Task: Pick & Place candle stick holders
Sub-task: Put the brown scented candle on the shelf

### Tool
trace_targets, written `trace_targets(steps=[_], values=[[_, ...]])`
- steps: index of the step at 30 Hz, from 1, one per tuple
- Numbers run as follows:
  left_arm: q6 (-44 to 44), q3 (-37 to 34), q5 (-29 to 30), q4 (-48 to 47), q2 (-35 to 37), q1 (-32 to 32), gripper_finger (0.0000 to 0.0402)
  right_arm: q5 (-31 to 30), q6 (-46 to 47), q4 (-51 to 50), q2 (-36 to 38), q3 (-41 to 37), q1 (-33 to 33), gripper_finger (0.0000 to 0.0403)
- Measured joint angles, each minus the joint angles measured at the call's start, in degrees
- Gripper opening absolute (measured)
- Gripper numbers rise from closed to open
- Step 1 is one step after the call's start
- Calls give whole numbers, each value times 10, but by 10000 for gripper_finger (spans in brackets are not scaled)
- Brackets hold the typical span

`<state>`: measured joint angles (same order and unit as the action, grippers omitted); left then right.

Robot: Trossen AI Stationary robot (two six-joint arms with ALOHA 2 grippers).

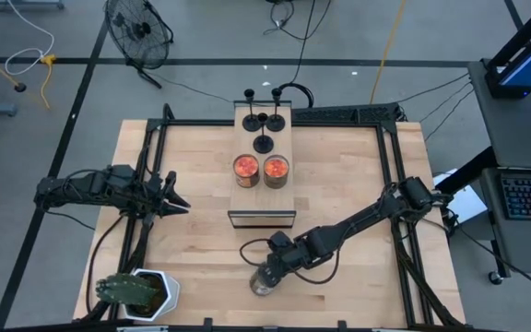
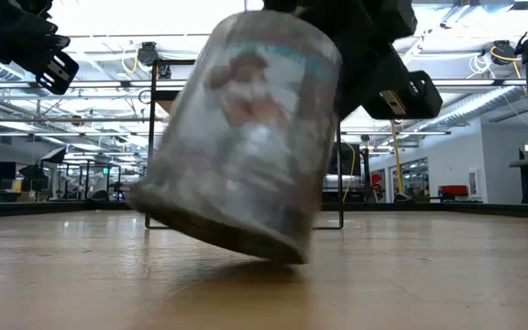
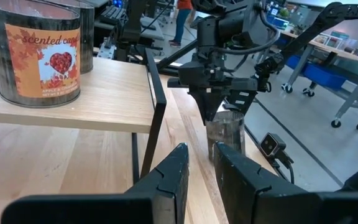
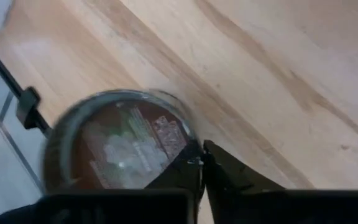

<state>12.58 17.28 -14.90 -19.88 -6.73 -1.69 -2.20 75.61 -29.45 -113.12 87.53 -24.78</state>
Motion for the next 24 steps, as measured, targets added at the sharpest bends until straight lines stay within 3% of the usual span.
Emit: trace_targets(steps=[24], values=[[-3, 0, 0, 0, 0, 0, 81, 8, 19, -2, -1, 0, 5, 8]])
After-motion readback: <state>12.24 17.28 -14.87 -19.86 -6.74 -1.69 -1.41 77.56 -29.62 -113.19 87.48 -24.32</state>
